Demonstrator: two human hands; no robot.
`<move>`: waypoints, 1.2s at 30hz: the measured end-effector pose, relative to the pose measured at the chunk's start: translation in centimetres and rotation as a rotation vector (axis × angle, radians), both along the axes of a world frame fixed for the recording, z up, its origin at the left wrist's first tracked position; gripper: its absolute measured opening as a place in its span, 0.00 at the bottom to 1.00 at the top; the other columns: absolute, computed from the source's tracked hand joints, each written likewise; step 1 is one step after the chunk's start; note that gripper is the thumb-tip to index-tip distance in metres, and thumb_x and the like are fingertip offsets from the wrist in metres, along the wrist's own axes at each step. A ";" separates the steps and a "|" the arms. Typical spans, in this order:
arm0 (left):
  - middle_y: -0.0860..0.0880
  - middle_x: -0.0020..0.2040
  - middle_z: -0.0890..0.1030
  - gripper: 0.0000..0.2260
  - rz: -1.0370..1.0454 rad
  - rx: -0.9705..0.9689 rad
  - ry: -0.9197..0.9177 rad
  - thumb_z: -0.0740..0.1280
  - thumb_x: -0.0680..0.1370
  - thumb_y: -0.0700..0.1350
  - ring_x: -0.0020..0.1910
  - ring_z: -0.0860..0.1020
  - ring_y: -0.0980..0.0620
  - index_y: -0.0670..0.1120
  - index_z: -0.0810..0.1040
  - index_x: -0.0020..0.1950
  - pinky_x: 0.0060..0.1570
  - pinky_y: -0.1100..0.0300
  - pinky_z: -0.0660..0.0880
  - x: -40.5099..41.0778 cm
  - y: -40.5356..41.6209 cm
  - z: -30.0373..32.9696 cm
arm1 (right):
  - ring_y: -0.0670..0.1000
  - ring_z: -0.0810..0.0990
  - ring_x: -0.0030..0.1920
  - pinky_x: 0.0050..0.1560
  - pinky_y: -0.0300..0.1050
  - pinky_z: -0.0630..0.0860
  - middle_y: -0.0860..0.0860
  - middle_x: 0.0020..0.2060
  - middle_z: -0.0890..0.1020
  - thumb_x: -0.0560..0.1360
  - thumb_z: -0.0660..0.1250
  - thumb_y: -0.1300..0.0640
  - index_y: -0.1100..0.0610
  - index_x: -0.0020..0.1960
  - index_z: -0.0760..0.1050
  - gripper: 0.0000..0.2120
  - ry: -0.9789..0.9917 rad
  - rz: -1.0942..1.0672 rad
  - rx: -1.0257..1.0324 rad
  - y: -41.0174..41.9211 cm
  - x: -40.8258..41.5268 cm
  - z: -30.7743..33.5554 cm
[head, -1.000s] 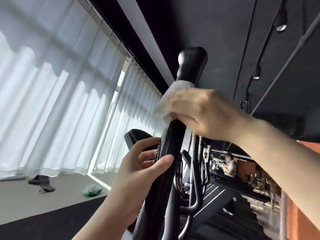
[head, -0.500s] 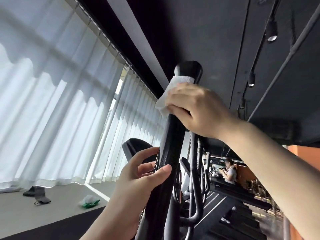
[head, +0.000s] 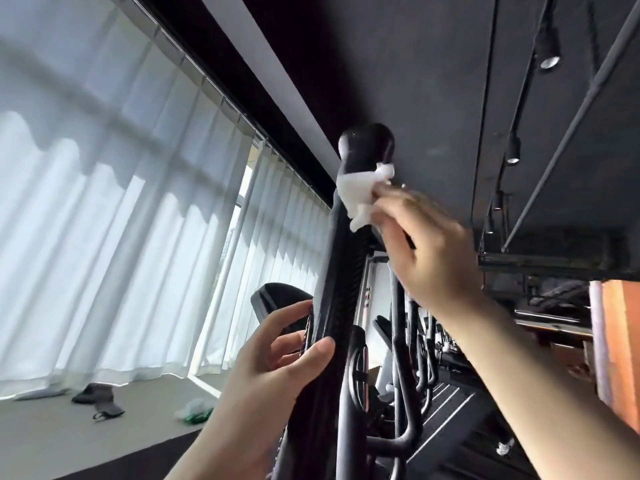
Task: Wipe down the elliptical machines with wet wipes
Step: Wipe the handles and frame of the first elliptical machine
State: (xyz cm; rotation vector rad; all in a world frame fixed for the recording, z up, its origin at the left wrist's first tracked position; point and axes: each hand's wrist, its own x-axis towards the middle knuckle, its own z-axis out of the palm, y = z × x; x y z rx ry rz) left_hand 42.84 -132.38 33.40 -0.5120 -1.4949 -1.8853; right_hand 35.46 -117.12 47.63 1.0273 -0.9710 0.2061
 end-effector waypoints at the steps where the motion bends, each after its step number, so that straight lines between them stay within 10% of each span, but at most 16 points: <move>1: 0.50 0.54 0.82 0.22 0.017 -0.002 0.002 0.77 0.59 0.59 0.53 0.83 0.51 0.68 0.80 0.53 0.61 0.46 0.76 0.0 0.2 0.0 | 0.51 0.82 0.55 0.61 0.37 0.73 0.56 0.53 0.84 0.81 0.64 0.58 0.66 0.49 0.82 0.12 -0.019 0.046 -0.025 -0.5 -0.2 -1.6; 6: 0.54 0.50 0.80 0.15 0.100 -0.027 0.013 0.72 0.72 0.49 0.40 0.80 0.69 0.63 0.78 0.56 0.36 0.76 0.72 0.2 0.6 -0.2 | 0.51 0.82 0.54 0.56 0.38 0.75 0.56 0.53 0.84 0.78 0.66 0.63 0.66 0.51 0.80 0.06 -0.172 0.268 -0.206 -2.9 -0.3 0.0; 13: 0.51 0.51 0.81 0.14 0.029 -0.020 -0.026 0.72 0.72 0.46 0.46 0.82 0.60 0.62 0.80 0.54 0.45 0.66 0.76 0.9 0.8 -0.1 | 0.56 0.80 0.40 0.36 0.39 0.63 0.55 0.42 0.84 0.77 0.65 0.65 0.66 0.46 0.77 0.04 -0.152 0.185 -0.318 -3.4 0.4 3.7; 19: 0.47 0.60 0.80 0.19 -0.016 0.001 -0.085 0.73 0.65 0.52 0.62 0.78 0.46 0.65 0.81 0.55 0.69 0.39 0.68 0.8 0.5 -0.3 | 0.56 0.82 0.54 0.57 0.43 0.74 0.59 0.56 0.82 0.77 0.63 0.65 0.67 0.46 0.78 0.07 -0.131 0.061 -0.081 -2.4 0.9 -5.9; 27: 0.50 0.46 0.85 0.13 -0.061 0.073 -0.058 0.62 0.73 0.51 0.40 0.83 0.56 0.60 0.86 0.49 0.42 0.54 0.73 1.1 0.8 -0.7 | 0.58 0.79 0.61 0.62 0.48 0.73 0.59 0.60 0.81 0.77 0.62 0.68 0.66 0.55 0.78 0.09 -0.084 -0.039 -0.006 -1.1 1.3 1.4; 36: 0.53 0.55 0.84 0.22 0.010 0.110 -0.047 0.58 0.72 0.62 0.55 0.82 0.54 0.55 0.82 0.58 0.51 0.50 0.74 2.4 0.8 -2.2 | 0.53 0.72 0.70 0.71 0.47 0.69 0.54 0.65 0.78 0.83 0.59 0.63 0.59 0.64 0.78 0.14 -0.043 -0.098 0.217 -0.3 -0.7 -17.6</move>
